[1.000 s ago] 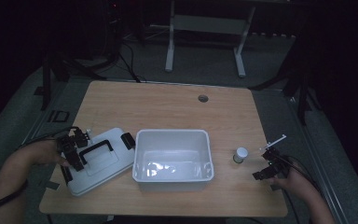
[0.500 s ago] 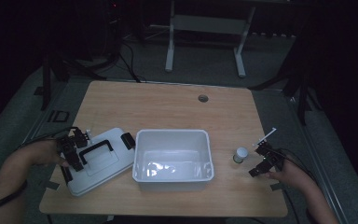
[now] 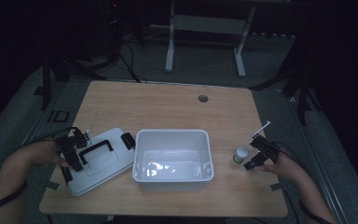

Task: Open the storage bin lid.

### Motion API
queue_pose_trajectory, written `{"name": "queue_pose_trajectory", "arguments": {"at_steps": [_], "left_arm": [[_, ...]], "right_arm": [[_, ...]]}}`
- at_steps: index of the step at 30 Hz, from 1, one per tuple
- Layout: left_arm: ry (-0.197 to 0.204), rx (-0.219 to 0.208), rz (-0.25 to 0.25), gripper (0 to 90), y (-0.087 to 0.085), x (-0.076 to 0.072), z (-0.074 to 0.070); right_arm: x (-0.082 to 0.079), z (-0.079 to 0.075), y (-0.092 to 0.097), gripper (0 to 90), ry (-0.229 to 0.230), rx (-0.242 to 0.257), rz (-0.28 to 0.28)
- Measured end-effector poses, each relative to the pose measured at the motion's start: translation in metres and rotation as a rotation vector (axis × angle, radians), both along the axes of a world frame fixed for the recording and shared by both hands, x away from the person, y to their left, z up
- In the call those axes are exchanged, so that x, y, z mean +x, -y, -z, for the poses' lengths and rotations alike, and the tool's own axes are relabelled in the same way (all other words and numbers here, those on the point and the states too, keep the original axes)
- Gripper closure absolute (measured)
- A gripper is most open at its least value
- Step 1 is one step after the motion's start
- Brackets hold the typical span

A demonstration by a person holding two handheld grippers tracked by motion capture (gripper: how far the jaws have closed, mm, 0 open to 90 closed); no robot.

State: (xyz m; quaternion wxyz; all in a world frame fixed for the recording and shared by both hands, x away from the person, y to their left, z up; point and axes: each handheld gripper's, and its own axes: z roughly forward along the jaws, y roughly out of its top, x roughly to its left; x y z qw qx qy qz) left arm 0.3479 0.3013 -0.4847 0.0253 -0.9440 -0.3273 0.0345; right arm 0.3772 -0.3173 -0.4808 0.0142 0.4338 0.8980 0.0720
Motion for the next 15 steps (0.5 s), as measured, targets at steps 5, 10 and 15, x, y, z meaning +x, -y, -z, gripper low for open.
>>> {"name": "queue_pose_trajectory", "arguments": {"at_steps": [5,10,15], "left_arm": [[-0.001,-0.002,-0.004,39.1,0.0,0.0,0.001],[-0.002,-0.002,0.0,39.1,0.001,0.0,0.0],[-0.002,-0.004,-0.002,39.1,0.001,0.0,0.0]], "right_arm": [[0.006,0.0,-0.008,13.5,-0.014,-0.005,-0.001],[0.013,0.001,-0.015,13.6,-0.024,-0.005,-0.011],[0.02,0.0,-0.021,13.8,-0.028,-0.002,-0.01]]}}
